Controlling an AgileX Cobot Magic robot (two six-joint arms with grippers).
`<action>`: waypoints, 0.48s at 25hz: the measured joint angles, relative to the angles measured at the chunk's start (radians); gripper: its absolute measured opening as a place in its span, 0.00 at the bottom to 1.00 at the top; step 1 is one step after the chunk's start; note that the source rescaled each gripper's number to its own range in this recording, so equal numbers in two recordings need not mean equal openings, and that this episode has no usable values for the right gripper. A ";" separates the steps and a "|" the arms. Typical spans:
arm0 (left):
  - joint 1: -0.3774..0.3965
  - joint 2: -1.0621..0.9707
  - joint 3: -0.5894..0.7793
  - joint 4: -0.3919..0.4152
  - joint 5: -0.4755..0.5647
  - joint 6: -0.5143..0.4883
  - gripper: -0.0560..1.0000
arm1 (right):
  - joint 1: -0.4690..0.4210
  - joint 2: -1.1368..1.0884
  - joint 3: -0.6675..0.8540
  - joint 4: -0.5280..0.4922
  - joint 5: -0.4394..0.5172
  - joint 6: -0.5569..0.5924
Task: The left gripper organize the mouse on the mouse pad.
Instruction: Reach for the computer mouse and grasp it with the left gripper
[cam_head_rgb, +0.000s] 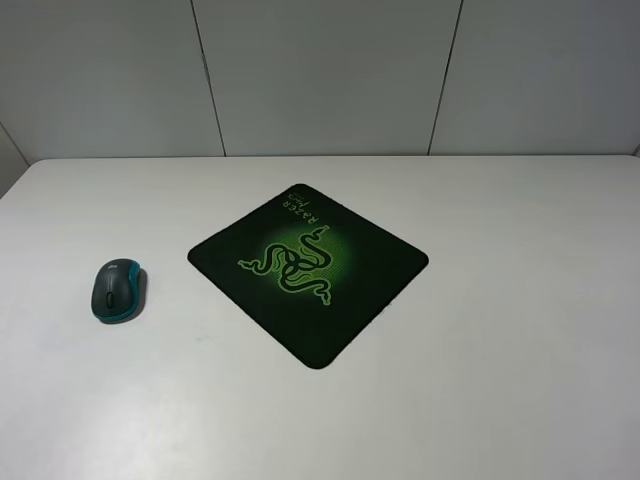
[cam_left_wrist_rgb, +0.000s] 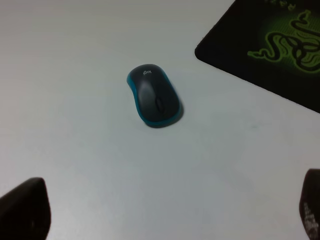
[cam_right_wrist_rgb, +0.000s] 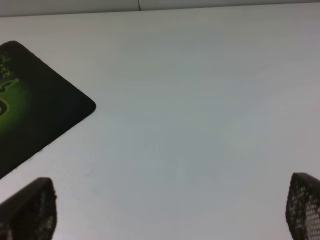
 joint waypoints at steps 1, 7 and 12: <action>0.000 0.000 0.000 0.000 0.000 0.000 1.00 | 0.000 0.000 0.000 0.000 0.000 0.000; 0.000 0.000 0.000 0.000 0.000 0.000 1.00 | 0.000 0.000 0.000 0.000 0.000 0.000; 0.000 0.000 0.000 0.000 0.000 0.000 1.00 | 0.000 0.000 0.000 0.000 0.000 0.000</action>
